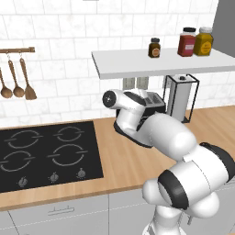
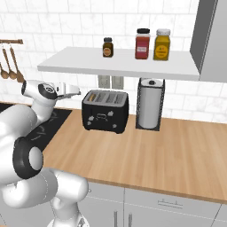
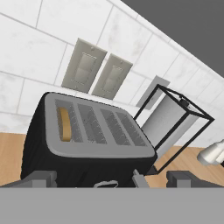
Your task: Start the toaster. Once the lever pops up, take the bread to the plate on the dining counter.
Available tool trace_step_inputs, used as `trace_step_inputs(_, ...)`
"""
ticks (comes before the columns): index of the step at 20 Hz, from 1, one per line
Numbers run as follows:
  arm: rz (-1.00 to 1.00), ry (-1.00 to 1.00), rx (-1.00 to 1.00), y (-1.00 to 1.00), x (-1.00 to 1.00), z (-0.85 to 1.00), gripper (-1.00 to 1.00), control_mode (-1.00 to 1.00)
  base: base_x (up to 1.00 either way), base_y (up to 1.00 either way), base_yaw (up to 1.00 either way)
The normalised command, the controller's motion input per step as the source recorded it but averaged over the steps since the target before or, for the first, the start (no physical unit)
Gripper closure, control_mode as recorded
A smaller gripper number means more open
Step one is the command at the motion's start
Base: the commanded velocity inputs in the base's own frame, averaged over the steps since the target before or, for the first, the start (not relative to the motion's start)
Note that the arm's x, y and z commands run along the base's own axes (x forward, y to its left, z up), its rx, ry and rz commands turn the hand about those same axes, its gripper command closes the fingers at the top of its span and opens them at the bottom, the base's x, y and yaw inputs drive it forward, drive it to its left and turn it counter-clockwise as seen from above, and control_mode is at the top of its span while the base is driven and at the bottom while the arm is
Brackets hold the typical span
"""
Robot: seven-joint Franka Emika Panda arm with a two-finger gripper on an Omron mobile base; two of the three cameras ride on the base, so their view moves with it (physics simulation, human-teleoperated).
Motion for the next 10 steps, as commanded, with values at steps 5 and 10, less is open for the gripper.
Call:
trace_step_inputs(5,0.00,0.00,0.00,0.00,0.00,0.00,-1.00,-1.00,0.00,0.00,0.00)
trace_step_inputs(10,0.00,0.00,0.00,0.00,0.00,0.00,-1.00,-1.00,0.00,0.00,0.00)
